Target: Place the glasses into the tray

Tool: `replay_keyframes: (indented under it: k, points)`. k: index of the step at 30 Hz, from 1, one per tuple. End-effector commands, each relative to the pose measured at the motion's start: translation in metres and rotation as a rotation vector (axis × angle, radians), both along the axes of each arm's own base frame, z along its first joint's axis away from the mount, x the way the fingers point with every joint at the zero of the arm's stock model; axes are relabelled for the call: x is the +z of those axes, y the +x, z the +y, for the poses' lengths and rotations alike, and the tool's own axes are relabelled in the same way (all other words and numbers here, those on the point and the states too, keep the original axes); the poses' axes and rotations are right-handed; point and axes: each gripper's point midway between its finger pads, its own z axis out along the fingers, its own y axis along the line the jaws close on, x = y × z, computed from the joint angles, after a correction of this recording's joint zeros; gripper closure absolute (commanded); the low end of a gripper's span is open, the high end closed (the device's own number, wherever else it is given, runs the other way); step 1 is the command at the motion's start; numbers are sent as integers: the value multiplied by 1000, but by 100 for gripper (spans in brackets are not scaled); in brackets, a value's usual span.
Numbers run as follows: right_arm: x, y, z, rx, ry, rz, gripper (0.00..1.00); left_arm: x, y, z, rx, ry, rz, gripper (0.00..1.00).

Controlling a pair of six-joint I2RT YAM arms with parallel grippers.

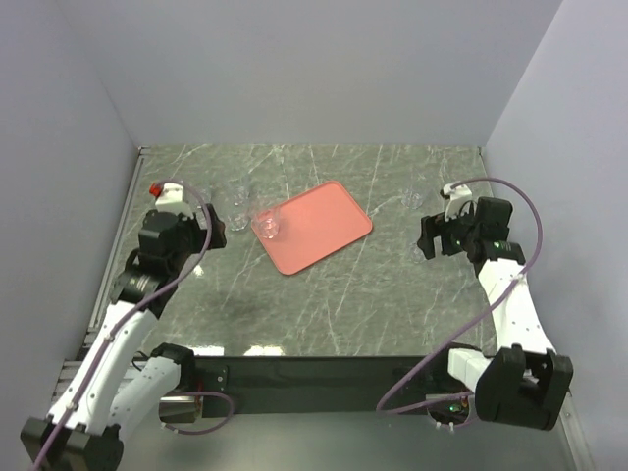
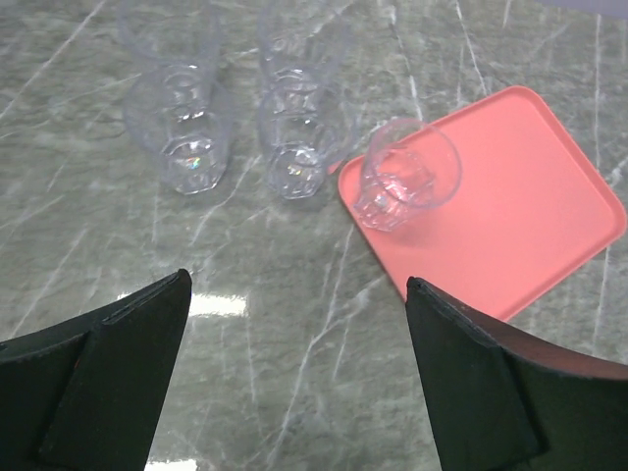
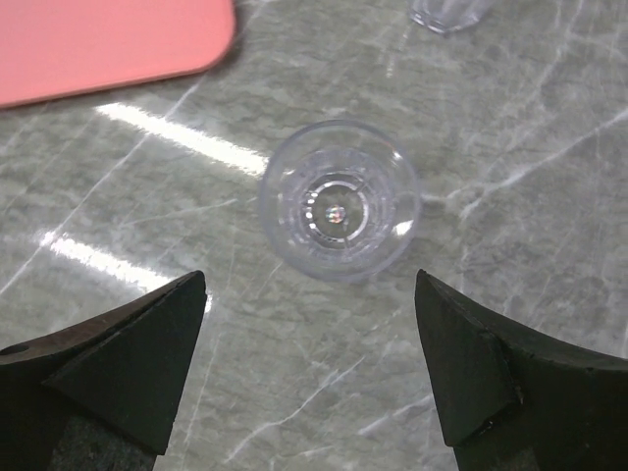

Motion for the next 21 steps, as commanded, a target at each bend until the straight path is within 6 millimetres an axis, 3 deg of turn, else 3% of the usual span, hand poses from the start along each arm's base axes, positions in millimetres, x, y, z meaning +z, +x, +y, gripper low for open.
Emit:
replay_keyframes:
  k: [1, 4, 9, 16, 21]
  points:
    - [7, 15, -20, -114, -21, 33, 8, 13, -4, 17, 74, 14, -114, 3]
    - [0, 21, -24, -133, -6, 90, 15, 24, -7, 19, 86, 1, -165, 2]
    - [-7, 34, -28, -171, 23, 134, 19, 20, -4, 23, 109, 14, -158, 1]
    - [-22, 47, -33, -209, 47, 205, 37, 20, -5, 27, 128, 20, -159, 1]
    - [-30, 51, -34, -220, 52, 231, 44, 20, -6, 26, 121, 16, -161, 1]
